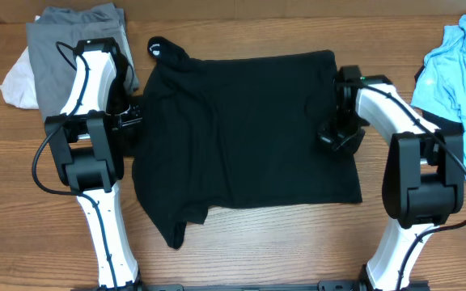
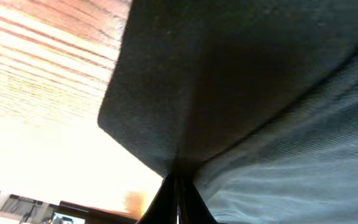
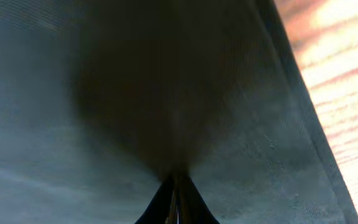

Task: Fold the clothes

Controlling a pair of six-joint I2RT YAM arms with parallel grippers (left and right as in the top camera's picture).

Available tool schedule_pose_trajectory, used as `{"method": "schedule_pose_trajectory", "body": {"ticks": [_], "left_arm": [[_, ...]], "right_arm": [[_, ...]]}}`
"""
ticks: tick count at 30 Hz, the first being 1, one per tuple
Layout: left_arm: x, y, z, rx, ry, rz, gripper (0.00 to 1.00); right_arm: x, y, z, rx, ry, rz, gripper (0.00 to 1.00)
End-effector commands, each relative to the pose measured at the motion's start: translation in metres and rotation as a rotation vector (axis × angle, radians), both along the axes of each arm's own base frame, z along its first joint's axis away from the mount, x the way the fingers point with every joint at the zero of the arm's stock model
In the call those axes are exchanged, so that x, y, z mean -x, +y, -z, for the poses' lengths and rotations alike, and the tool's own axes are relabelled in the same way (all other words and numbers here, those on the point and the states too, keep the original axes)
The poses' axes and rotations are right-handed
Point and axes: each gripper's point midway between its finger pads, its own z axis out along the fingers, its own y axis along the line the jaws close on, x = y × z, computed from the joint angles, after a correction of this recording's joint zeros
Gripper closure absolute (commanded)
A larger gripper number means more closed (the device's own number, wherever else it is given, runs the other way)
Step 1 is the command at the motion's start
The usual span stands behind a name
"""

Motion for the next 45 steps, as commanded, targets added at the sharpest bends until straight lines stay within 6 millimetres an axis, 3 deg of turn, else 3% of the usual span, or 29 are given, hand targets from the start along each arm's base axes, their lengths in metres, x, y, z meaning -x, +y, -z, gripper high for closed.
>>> {"method": "schedule_pose_trajectory", "body": {"ticks": [1,14,21,26,36,41,45], "left_arm": [[0.005,0.003,-0.005,-0.036,0.001,-0.014,0.96],[0.059,-0.001,0.03,-0.045,0.188,-0.039,0.96],[0.078,0.005,0.035,-0.109,0.231,-0.046,0.96],[0.089,0.003,0.019,-0.111,0.19,-0.044,0.96],[0.117,-0.003,-0.026,-0.105,0.059,-0.067,0.96],[0.113,-0.019,-0.042,-0.029,-0.026,-0.123,0.96],[0.109,-0.026,-0.056,-0.004,-0.092,-0.123,0.96]], "right_arm": [[0.007,-0.002,0.0,0.003,0.008,0.036,0.96],[0.058,-0.031,0.02,0.077,0.175,0.247,0.96],[0.078,-0.049,0.021,0.089,0.233,0.302,0.96],[0.094,-0.061,0.018,0.128,0.231,0.345,0.96],[0.12,-0.061,0.006,0.136,0.211,0.367,0.96],[0.122,-0.062,-0.009,0.151,0.183,0.405,0.96],[0.121,-0.076,-0.03,0.226,0.109,0.463,0.96]]}}
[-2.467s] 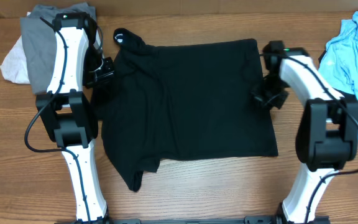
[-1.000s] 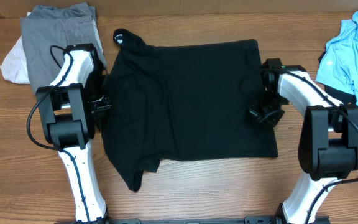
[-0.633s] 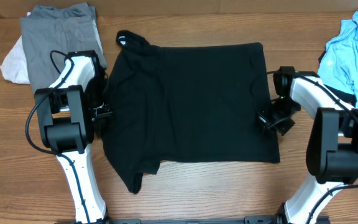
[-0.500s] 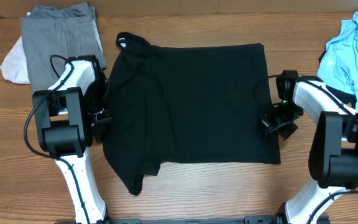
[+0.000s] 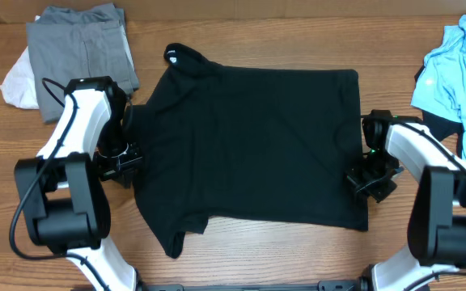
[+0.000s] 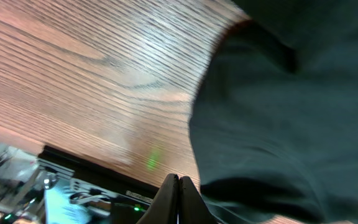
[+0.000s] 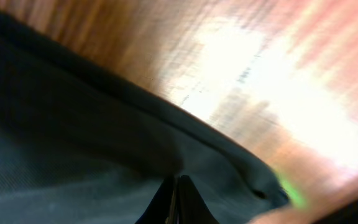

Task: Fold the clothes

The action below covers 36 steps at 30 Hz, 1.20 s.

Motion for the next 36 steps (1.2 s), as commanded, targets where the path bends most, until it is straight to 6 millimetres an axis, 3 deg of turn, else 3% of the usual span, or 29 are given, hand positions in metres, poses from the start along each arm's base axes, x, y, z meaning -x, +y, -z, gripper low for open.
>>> {"method": "schedule_pose_trajectory", "body": {"ticks": [1,4,5,9,13,16,27,36], "left_arm": [[-0.001,-0.015,-0.018,0.035,-0.073,-0.021,0.96],[-0.001,-0.025,-0.03,0.041,-0.116,0.013,0.96],[-0.001,-0.038,-0.037,0.064,-0.144,0.04,0.96],[0.012,-0.081,-0.045,0.118,-0.132,0.17,0.96],[0.035,-0.11,-0.033,0.102,-0.07,0.268,0.96],[0.04,-0.126,-0.014,0.098,-0.09,0.311,0.96],[0.044,-0.135,0.037,0.14,-0.15,0.293,0.96],[0.068,-0.135,0.06,0.169,-0.104,0.267,0.96]], "right_arm": [[-0.004,-0.022,-0.028,0.132,-0.1,0.07,0.96],[-0.006,-0.03,-0.051,0.152,-0.184,0.111,0.96],[-0.013,-0.028,-0.062,0.111,-0.259,0.06,0.96],[-0.025,0.007,-0.082,-0.106,-0.399,-0.13,0.96],[-0.022,0.008,-0.082,-0.113,-0.384,-0.129,0.96],[-0.023,0.007,-0.082,-0.111,-0.391,-0.13,0.96],[-0.024,0.013,-0.082,-0.144,-0.4,-0.149,0.96],[-0.029,0.019,-0.083,-0.182,-0.426,-0.145,0.92]]}}
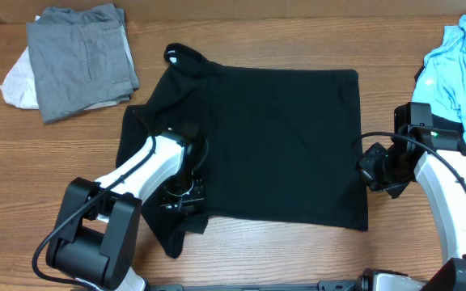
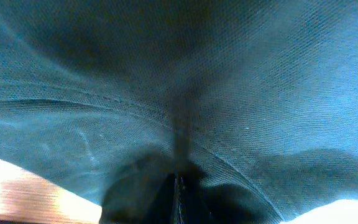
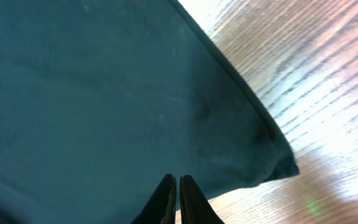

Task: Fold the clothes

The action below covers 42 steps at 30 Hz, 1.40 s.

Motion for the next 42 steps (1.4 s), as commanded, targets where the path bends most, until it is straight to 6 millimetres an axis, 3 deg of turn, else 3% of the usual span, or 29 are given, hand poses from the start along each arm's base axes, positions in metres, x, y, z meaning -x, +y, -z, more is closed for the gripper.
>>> {"method": "schedule_pose_trajectory", "body": {"ticks": [1,24,31,37,39,42], "left_arm": [[0.015,-0.004,0.008,0.033,0.027,-0.031,0.96],[0.122,0.009,0.042,0.064,0.288,-0.055,0.96],[0.102,-0.001,0.032,0.07,0.238,-0.017,0.96],[0.074,0.008,-0.003,-0.02,0.156,0.022,0.96],[0.065,0.009,-0.017,-0.035,0.114,0.021,0.96],[0.053,0.006,-0.038,-0.017,0.046,0.026,0.96]], "right_arm": [[-0.003,0.006,-0.002,-0.033,-0.019,-0.01,0.92],[0.0,0.007,0.012,-0.035,-0.018,-0.006,0.94],[-0.008,0.005,0.01,-0.031,-0.05,-0.007,0.96],[-0.029,0.003,-0.017,-0.02,-0.121,-0.016,0.96],[-0.037,0.002,-0.034,-0.017,-0.153,-0.017,0.9],[-0.049,0.001,-0.059,-0.01,-0.204,-0.022,0.59]]}}
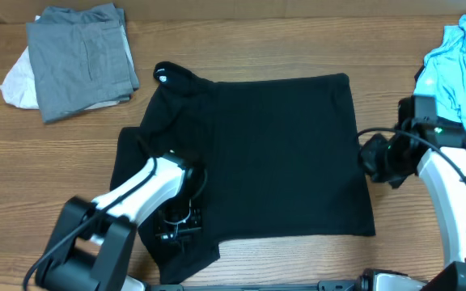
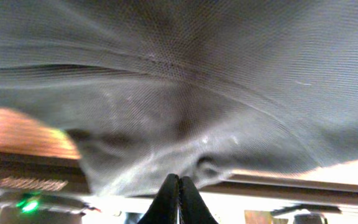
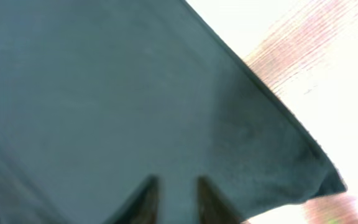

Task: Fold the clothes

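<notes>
A black shirt (image 1: 273, 153) lies spread on the wooden table (image 1: 55, 162), its collar (image 1: 162, 74) at the far left. My left gripper (image 1: 176, 229) sits on the shirt's near-left part by the sleeve. In the left wrist view the left gripper (image 2: 179, 182) is shut, with the tips in bunched black fabric (image 2: 185, 93). My right gripper (image 1: 372, 159) is at the shirt's right hem. The right wrist view shows the right gripper (image 3: 174, 190) open, its fingers (image 3: 146, 194) apart over flat fabric (image 3: 104, 93).
Folded grey clothes (image 1: 79, 52) lie at the far left on a white cloth (image 1: 16, 82). A light blue garment (image 1: 459, 65) is heaped at the far right. The table's near edge runs just below the shirt's sleeve.
My right gripper has opened over the right hem. The left gripper, still shut, is a little nearer the table's front edge, and the shirt's collar and left side have shifted left and toward the front.
Both grippers were shut on the shirt's left and right edges. Then the shirt lay flatter and further right, with the grippers lower along those edges. Later the left gripper was shut at the near-left sleeve area. Now the right gripper is open.
</notes>
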Controlling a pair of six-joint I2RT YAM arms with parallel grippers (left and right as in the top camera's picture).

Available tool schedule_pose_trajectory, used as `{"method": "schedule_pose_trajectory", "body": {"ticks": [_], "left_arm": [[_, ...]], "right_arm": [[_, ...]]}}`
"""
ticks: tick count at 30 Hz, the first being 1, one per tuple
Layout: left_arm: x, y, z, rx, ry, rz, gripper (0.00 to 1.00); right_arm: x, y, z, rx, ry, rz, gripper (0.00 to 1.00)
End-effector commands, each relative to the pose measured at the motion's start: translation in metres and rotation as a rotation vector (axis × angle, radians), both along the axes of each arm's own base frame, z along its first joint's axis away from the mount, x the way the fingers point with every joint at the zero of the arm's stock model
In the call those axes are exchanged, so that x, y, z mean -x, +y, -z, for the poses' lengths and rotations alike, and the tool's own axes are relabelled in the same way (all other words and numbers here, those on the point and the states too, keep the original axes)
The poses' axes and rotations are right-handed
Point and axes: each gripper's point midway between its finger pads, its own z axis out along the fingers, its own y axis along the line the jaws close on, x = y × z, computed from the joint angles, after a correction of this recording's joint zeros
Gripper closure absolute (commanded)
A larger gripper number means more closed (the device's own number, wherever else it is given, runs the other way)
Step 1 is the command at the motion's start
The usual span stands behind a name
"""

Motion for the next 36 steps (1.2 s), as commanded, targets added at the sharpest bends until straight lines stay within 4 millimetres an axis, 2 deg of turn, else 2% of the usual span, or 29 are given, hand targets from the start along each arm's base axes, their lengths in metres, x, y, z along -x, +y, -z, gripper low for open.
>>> {"method": "schedule_pose_trajectory", "body": {"ticks": [1,3,5,6,8,9,10,12,13,14,16,18,19,21,22,24,25,26,28,30,31,33,34,36], "left_arm": [[-0.026,-0.001,-0.026,-0.009,-0.148,0.007,0.96],[-0.033,-0.004,-0.036,0.008,-0.186,0.007,0.95],[-0.04,-0.004,-0.042,0.013,-0.224,0.009,0.89],[-0.045,-0.002,-0.044,-0.003,-0.248,0.016,0.9],[-0.062,0.01,-0.05,-0.076,-0.322,0.019,0.87],[-0.071,0.015,-0.054,-0.106,-0.354,-0.002,0.79],[-0.081,0.017,-0.06,-0.11,-0.384,-0.026,0.66],[-0.101,0.019,-0.074,-0.09,-0.44,-0.077,0.16],[-0.109,0.02,-0.081,-0.075,-0.464,-0.095,0.06],[-0.121,0.021,-0.09,-0.052,-0.497,-0.111,0.02],[-0.143,0.022,-0.109,0.006,-0.567,-0.124,0.0],[-0.166,0.017,-0.129,0.097,-0.645,-0.137,0.0],[-0.177,0.013,-0.139,0.142,-0.685,-0.148,0.0],[-0.2,0.011,-0.158,0.186,-0.768,-0.174,0.08],[-0.21,0.011,-0.164,0.194,-0.802,-0.179,0.12],[-0.232,0.008,-0.175,0.217,-0.859,-0.184,0.15],[-0.241,0.004,-0.178,0.239,-0.873,-0.185,0.15],[-0.252,-0.002,-0.18,0.273,-0.886,-0.177,0.12],[-0.271,-0.013,-0.182,0.337,-0.889,-0.169,0.03],[-0.294,-0.019,-0.18,0.387,-0.876,-0.18,0.04],[-0.305,-0.017,-0.178,0.385,-0.875,-0.191,0.08],[-0.329,-0.008,-0.171,0.373,-0.875,-0.227,0.15],[-0.348,0.001,-0.167,0.362,-0.884,-0.25,0.16],[-0.369,0.013,-0.162,0.349,-0.885,-0.298,0.17]], "right_arm": [[-0.026,0.001,-0.04,0.001,-0.121,-0.031,0.46],[-0.037,0.011,-0.058,-0.048,-0.19,-0.081,0.36],[-0.049,0.03,-0.077,-0.123,-0.288,-0.193,0.36],[-0.055,0.044,-0.089,-0.171,-0.348,-0.269,0.36],[-0.062,0.065,-0.102,-0.237,-0.398,-0.328,0.37],[-0.065,0.073,-0.105,-0.25,-0.41,-0.35,0.37],[-0.068,0.083,-0.107,-0.256,-0.416,-0.374,0.37],[-0.073,0.103,-0.108,-0.267,-0.421,-0.433,0.37],[-0.075,0.112,-0.108,-0.273,-0.418,-0.451,0.36],[-0.079,0.122,-0.108,-0.282,-0.415,-0.467,0.36],[-0.087,0.136,-0.107,-0.29,-0.417,-0.501,0.34],[-0.096,0.139,-0.106,-0.292,-0.417,-0.499,0.31],[-0.1,0.138,-0.104,-0.287,-0.409,-0.477,0.3],[-0.109,0.132,-0.102,-0.279,-0.412,-0.443,0.27],[-0.113,0.128,-0.101,-0.279,-0.413,-0.428,0.26],[-0.115,0.121,-0.099,-0.274,-0.411,-0.41,0.25],[-0.116,0.117,-0.098,-0.27,-0.412,-0.405,0.24],[-0.116,0.112,-0.098,-0.264,-0.412,-0.403,0.18],[-0.118,0.102,-0.098,-0.245,-0.427,-0.417,0.0],[-0.117,0.088,-0.094,-0.219,-0.411,-0.395,0.0],[-0.117,0.08,-0.092,-0.204,-0.402,-0.375,0.0],[-0.117,0.064,-0.088,-0.18,-0.385,-0.336,0.0],[-0.117,0.056,-0.087,-0.174,-0.379,-0.316,0.0],[-0.115,0.044,-0.084,-0.15,-0.359,-0.286,0.0]]}}
